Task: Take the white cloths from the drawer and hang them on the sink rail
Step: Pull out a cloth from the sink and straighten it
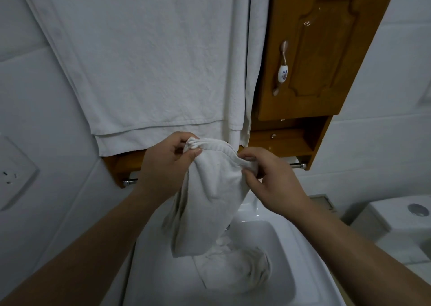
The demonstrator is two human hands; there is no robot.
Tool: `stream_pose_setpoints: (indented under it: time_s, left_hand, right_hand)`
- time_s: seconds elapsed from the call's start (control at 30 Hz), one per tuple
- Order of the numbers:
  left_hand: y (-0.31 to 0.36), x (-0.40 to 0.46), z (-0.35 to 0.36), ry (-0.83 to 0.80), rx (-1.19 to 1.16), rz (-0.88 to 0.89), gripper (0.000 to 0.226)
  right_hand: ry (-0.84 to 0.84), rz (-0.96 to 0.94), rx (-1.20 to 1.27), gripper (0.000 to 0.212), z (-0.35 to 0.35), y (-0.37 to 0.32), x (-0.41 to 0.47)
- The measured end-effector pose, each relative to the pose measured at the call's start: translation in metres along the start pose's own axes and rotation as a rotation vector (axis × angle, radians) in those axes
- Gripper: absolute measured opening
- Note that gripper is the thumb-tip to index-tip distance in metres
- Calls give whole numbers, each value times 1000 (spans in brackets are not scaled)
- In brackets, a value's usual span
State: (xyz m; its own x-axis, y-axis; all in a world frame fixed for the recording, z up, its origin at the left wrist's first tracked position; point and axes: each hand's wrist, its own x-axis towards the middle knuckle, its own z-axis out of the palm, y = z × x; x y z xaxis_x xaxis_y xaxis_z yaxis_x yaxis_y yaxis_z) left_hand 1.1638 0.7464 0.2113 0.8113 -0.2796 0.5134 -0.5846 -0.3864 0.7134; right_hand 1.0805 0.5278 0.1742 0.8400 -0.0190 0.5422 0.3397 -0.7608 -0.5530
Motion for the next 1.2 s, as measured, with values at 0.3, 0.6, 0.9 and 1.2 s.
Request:
stream_pose_setpoints:
  time_s: [0.3, 0.6, 0.9, 1.2]
  left_hand:
    - [-3, 1, -1, 20, -102, -21, 20]
    - [6, -6, -2, 51, -74, -22, 9]
    - [19, -15, -3, 58, -48, 30, 10]
    - [30, -21, -6, 63, -38, 79, 11]
  right_hand:
    - [45, -300, -288, 11, 7, 8, -6]
    - [294, -579, -539, 12, 20, 12, -24]
    - [203, -252, -454, 25, 16, 4, -20]
    - [175, -241, -364, 27, 17, -13, -15]
